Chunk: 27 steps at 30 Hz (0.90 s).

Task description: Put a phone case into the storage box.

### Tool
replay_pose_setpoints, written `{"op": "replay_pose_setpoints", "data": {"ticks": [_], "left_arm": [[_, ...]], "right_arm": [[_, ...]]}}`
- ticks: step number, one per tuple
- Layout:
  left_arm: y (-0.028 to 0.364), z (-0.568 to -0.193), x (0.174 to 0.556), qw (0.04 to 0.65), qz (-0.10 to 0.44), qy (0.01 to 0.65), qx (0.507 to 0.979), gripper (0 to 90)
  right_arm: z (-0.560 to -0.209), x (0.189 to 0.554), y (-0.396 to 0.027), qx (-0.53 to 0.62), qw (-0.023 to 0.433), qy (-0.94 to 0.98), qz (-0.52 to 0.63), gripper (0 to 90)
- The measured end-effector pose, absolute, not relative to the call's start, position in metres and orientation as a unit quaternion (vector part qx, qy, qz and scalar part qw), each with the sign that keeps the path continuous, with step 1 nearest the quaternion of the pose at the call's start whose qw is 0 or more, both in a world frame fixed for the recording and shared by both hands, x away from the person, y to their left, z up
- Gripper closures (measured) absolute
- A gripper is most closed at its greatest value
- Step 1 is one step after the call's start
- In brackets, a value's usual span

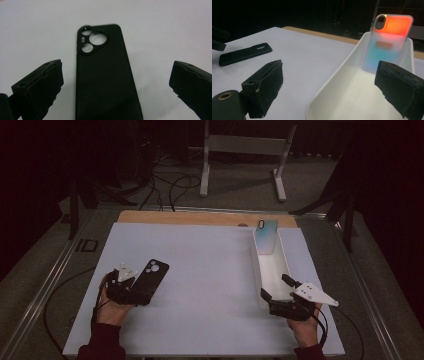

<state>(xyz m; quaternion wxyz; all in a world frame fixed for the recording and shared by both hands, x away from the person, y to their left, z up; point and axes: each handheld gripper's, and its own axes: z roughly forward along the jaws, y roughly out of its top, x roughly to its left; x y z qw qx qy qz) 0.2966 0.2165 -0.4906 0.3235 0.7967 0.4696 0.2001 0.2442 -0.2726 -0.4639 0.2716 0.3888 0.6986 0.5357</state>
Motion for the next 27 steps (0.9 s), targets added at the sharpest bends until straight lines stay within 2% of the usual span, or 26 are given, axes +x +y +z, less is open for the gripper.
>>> {"op": "replay_pose_setpoints", "data": {"ticks": [27], "left_arm": [[0.208,-0.505,0.323,0.253,0.132,0.485,0.827,0.0]], "right_arm": [[-0.460,0.241,-0.278,0.391,0.274,0.690,0.544,8.1]]}}
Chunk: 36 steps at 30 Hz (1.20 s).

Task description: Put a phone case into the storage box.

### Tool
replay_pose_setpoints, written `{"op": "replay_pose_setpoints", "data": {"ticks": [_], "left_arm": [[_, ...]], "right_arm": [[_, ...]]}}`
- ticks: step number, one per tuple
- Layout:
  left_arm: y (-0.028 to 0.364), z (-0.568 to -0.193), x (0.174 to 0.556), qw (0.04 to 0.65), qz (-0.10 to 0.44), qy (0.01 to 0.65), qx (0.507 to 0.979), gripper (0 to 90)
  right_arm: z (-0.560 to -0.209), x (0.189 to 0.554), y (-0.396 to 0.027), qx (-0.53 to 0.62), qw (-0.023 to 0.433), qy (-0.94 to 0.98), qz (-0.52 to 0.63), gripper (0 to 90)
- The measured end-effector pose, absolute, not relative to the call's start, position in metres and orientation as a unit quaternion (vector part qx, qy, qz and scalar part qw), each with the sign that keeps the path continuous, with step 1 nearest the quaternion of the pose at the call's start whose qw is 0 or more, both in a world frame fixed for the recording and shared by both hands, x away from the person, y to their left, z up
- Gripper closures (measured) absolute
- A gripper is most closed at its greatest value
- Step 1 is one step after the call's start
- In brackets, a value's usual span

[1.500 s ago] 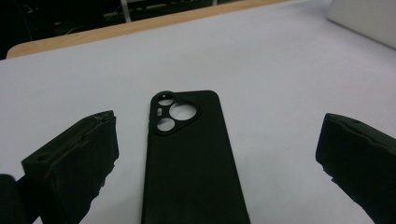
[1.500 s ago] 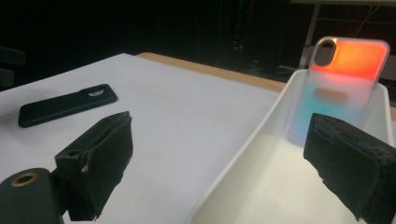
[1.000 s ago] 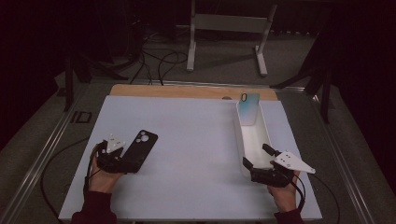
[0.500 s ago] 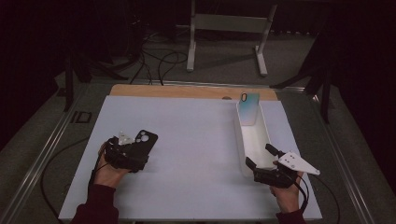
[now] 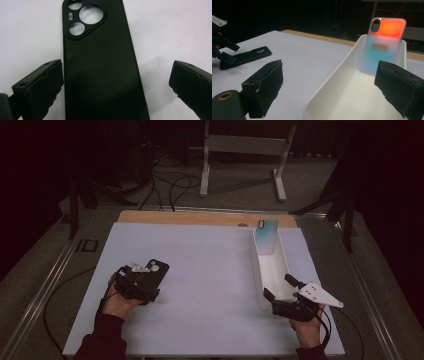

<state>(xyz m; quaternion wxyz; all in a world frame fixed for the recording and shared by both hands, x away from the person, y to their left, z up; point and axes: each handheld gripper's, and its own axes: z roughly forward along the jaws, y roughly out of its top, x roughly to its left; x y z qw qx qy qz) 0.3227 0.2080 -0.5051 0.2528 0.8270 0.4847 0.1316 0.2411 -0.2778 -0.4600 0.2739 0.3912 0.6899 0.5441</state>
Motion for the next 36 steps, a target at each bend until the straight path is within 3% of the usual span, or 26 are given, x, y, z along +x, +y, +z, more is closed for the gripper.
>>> {"op": "replay_pose_setpoints", "data": {"ticks": [21,36], "left_arm": [[0.210,-0.518,0.335,0.197,0.120,0.507,0.831,7.1],[0.209,-0.516,0.336,0.189,0.108,0.507,0.834,12.4]], "right_arm": [[-0.459,0.241,-0.279,0.393,0.280,0.684,0.548,8.1],[-0.458,0.241,-0.277,0.392,0.278,0.684,0.549,8.2]]}}
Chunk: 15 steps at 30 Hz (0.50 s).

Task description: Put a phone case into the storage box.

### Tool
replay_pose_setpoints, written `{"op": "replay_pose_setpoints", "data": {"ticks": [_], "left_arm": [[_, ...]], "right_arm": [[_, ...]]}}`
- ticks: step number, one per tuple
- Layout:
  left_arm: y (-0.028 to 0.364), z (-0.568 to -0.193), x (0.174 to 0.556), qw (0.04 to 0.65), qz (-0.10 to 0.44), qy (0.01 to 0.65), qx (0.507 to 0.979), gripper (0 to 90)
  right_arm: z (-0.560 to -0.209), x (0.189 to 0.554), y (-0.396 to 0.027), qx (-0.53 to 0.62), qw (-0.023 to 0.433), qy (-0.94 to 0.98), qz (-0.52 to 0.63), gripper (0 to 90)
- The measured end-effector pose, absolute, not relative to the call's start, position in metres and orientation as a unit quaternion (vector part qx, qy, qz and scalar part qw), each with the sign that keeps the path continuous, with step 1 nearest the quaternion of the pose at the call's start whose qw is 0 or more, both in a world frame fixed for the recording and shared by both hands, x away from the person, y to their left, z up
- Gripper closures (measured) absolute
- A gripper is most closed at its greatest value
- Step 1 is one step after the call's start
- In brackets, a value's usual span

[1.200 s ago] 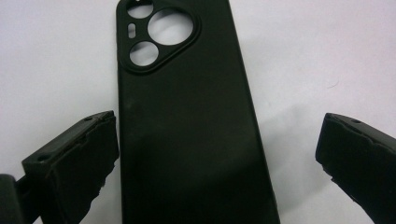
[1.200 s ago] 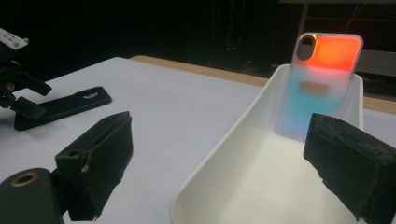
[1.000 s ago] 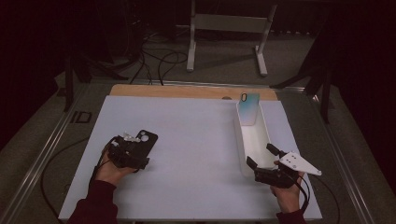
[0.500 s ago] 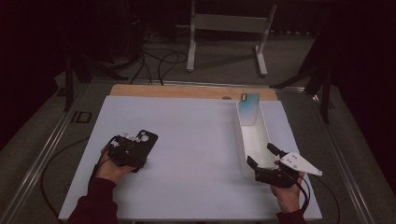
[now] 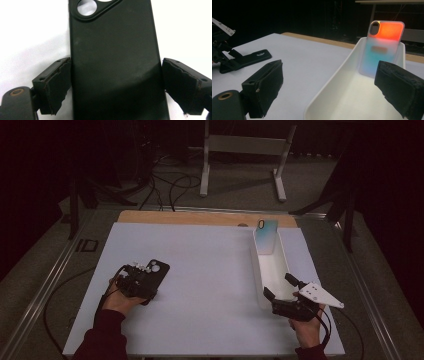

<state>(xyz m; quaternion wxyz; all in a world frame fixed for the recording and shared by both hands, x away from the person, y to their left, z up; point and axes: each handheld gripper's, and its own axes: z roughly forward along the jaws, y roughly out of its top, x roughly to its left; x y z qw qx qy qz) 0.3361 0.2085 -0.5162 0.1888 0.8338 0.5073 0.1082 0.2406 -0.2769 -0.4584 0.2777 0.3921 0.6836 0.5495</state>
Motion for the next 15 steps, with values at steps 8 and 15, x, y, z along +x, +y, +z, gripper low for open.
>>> {"op": "replay_pose_setpoints", "data": {"ticks": [8,15], "left_arm": [[0.2079,-0.5148,0.3341,0.197,0.114,0.504,0.833,15.8],[0.2055,-0.5120,0.3316,0.209,0.129,0.501,0.830,16.7]], "right_arm": [[-0.4579,0.2403,-0.2765,0.390,0.278,0.684,0.550,8.2],[-0.4576,0.2404,-0.2761,0.391,0.276,0.683,0.551,8.3]]}}
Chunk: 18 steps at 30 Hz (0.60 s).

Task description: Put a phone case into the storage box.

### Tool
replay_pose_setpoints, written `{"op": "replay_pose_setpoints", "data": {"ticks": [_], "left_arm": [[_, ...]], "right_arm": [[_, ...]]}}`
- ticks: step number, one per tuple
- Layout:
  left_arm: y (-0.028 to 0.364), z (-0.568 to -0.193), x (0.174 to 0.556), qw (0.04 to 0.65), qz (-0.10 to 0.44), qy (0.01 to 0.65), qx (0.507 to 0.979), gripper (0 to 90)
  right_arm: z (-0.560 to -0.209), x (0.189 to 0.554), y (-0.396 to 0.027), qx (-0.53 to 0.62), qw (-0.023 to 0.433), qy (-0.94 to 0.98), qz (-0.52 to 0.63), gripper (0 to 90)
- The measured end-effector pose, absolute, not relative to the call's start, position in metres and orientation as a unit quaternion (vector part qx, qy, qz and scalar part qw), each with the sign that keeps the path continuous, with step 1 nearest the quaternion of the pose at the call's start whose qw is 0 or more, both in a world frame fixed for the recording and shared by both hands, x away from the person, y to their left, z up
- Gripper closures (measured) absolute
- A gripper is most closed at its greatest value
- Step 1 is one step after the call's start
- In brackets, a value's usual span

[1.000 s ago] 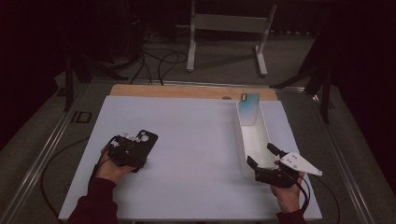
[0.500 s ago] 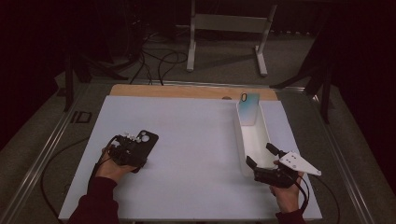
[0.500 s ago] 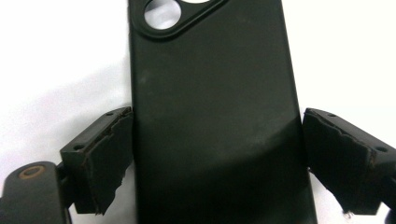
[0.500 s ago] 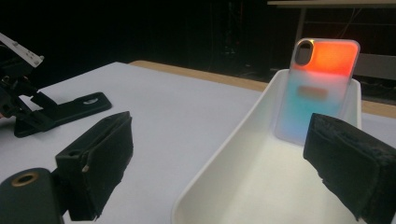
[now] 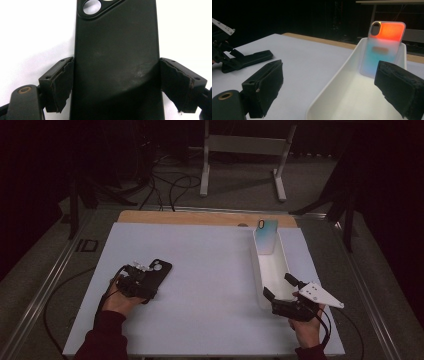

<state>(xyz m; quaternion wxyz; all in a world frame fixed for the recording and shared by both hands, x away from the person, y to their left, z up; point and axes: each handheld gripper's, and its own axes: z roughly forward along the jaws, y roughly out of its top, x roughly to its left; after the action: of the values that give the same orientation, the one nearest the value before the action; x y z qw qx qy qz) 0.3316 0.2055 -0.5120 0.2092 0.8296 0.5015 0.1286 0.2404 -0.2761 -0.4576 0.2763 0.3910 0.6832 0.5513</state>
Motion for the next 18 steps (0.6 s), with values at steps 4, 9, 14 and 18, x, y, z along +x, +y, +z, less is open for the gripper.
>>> {"op": "replay_pose_setpoints", "data": {"ticks": [4,9,14,18], "left_arm": [[0.204,-0.507,0.328,0.216,0.144,0.497,0.828,16.6],[0.204,-0.501,0.325,0.226,0.158,0.491,0.827,16.4],[0.202,-0.494,0.322,0.237,0.168,0.485,0.825,16.2],[0.199,-0.484,0.319,0.249,0.180,0.473,0.826,16.1]], "right_arm": [[-0.457,0.240,-0.275,0.391,0.275,0.684,0.551,8.3],[-0.456,0.242,-0.275,0.396,0.267,0.686,0.549,8.5],[-0.455,0.243,-0.275,0.397,0.261,0.690,0.546,8.6],[-0.453,0.245,-0.275,0.398,0.248,0.692,0.549,8.6]]}}
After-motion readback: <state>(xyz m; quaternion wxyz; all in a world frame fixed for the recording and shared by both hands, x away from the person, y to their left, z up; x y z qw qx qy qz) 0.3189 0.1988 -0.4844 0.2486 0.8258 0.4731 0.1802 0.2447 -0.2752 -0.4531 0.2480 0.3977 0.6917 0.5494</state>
